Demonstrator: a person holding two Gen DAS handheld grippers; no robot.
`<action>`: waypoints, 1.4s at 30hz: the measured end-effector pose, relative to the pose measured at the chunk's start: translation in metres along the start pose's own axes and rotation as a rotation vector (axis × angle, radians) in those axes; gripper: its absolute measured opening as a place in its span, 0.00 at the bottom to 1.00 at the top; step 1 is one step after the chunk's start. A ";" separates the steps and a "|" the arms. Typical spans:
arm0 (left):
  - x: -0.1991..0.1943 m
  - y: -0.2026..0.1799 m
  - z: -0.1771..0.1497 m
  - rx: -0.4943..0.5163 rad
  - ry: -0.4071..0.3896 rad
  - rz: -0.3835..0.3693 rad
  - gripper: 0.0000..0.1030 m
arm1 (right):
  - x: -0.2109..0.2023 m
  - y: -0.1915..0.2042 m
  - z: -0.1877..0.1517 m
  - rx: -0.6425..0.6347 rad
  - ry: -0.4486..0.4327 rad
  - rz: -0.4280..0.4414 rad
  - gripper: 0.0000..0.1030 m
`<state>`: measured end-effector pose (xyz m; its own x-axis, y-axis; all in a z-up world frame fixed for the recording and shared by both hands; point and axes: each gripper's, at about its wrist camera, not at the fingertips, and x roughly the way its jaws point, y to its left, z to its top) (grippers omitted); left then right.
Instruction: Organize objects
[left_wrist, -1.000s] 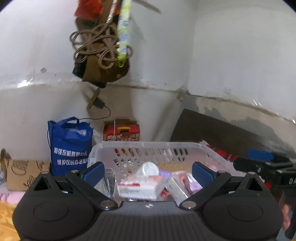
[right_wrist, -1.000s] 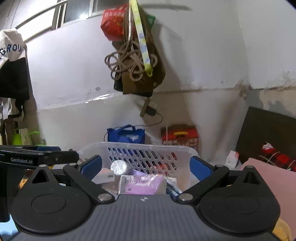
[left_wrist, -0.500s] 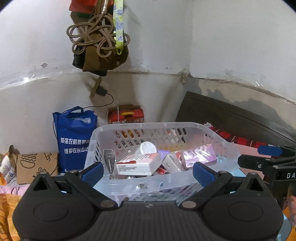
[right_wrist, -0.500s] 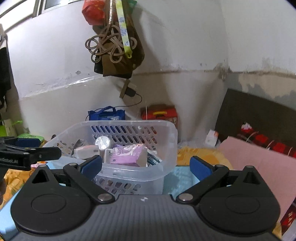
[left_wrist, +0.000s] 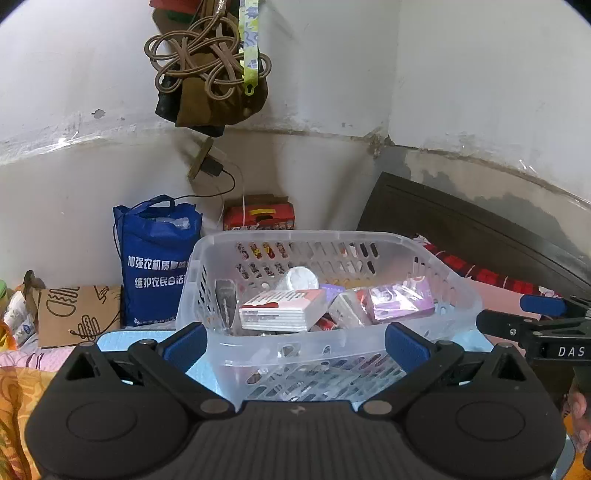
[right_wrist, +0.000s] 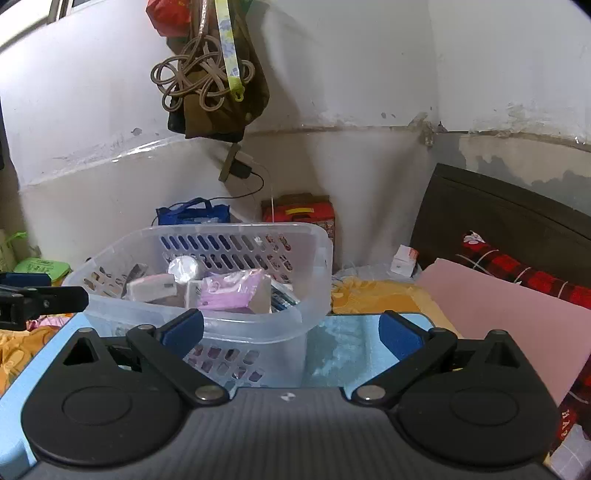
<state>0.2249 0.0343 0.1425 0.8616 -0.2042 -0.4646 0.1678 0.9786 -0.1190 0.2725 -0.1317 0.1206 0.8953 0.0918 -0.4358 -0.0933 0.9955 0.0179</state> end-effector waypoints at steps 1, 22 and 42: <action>0.000 0.000 0.000 -0.001 0.000 0.000 1.00 | 0.000 0.000 0.000 0.002 -0.001 0.001 1.00; 0.001 -0.003 -0.001 0.023 -0.003 0.009 1.00 | -0.003 -0.001 0.002 0.005 0.008 0.039 1.00; 0.000 -0.005 -0.006 0.029 0.002 0.019 1.00 | -0.001 0.000 -0.001 0.021 0.022 0.050 1.00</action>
<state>0.2212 0.0288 0.1373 0.8638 -0.1856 -0.4684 0.1652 0.9826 -0.0846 0.2712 -0.1319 0.1206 0.8801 0.1413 -0.4533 -0.1284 0.9899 0.0594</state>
